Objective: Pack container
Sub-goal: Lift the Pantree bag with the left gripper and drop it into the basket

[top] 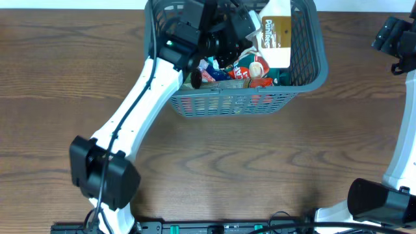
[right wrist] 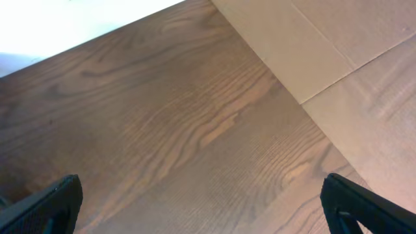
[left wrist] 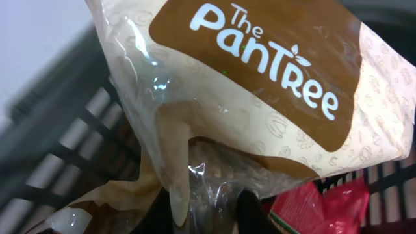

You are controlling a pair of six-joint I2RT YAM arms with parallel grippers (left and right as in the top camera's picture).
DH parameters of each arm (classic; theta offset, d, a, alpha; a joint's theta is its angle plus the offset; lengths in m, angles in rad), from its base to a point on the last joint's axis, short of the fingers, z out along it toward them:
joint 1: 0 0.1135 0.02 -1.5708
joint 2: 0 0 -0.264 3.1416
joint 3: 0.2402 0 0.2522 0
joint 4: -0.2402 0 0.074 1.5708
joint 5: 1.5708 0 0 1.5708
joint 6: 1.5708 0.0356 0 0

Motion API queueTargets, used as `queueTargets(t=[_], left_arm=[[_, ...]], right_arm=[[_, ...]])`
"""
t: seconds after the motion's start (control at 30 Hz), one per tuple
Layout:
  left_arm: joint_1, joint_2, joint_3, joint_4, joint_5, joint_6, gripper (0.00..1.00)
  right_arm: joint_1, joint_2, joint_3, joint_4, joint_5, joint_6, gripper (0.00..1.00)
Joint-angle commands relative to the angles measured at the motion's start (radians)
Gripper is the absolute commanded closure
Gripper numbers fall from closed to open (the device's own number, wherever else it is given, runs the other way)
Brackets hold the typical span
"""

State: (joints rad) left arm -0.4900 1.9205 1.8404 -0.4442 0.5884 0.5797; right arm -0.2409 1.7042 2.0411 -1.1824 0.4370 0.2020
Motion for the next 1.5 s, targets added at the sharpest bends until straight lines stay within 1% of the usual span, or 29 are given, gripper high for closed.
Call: queueTargets(t=[0.0,0.37,0.4,0.47,0.5,0.53,0.73,0.93,1.03,1.17,1.27,1.33,1.47], left_arm=[[0.001,0.026,0.011,-0.009,0.008,0.014,0.94],[0.002,0.045,0.011,-0.022,-0.002,0.006,0.94],[0.002,0.045,0.011,-0.022,-0.002,0.006,0.85],[0.002,0.045,0.011,-0.022,-0.002,0.004,0.47],[0.002,0.045,0.011,-0.022,-0.002,0.003,0.13],[0.002,0.045,0.011,-0.022,-0.002,0.002,0.01],[0.012,0.027,0.011,-0.021,-0.024,-0.008,0.01],[0.064,-0.072,0.011,-0.021,-0.149,-0.017,0.01],[0.108,-0.142,0.011,-0.02,-0.227,-0.056,0.01],[0.184,-0.236,0.011,-0.021,-0.303,-0.149,0.01],[0.255,-0.313,0.011,-0.023,-0.373,-0.271,0.01],[0.297,-0.353,0.011,-0.032,-0.428,-0.33,0.01],[0.384,-0.417,0.011,-0.099,-0.6,-0.419,0.01]], right_arm=[[-0.008,-0.017,0.015,0.0,0.003,0.014,0.01],[-0.008,-0.017,0.015,0.0,0.003,0.014,0.01],[-0.008,-0.017,0.015,0.0,0.003,0.014,0.01],[-0.008,-0.017,0.015,0.0,0.003,0.014,0.01],[-0.008,-0.017,0.015,0.0,0.003,0.014,0.01],[-0.008,-0.017,0.015,0.0,0.003,0.014,0.01],[-0.008,-0.017,0.015,0.0,0.003,0.014,0.01],[-0.008,-0.017,0.015,0.0,0.003,0.014,0.01],[-0.008,-0.017,0.015,0.0,0.003,0.014,0.01],[-0.008,-0.017,0.015,0.0,0.003,0.014,0.01],[-0.008,-0.017,0.015,0.0,0.003,0.014,0.01],[-0.008,-0.017,0.015,0.0,0.003,0.014,0.01],[-0.008,-0.017,0.015,0.0,0.003,0.014,0.01]])
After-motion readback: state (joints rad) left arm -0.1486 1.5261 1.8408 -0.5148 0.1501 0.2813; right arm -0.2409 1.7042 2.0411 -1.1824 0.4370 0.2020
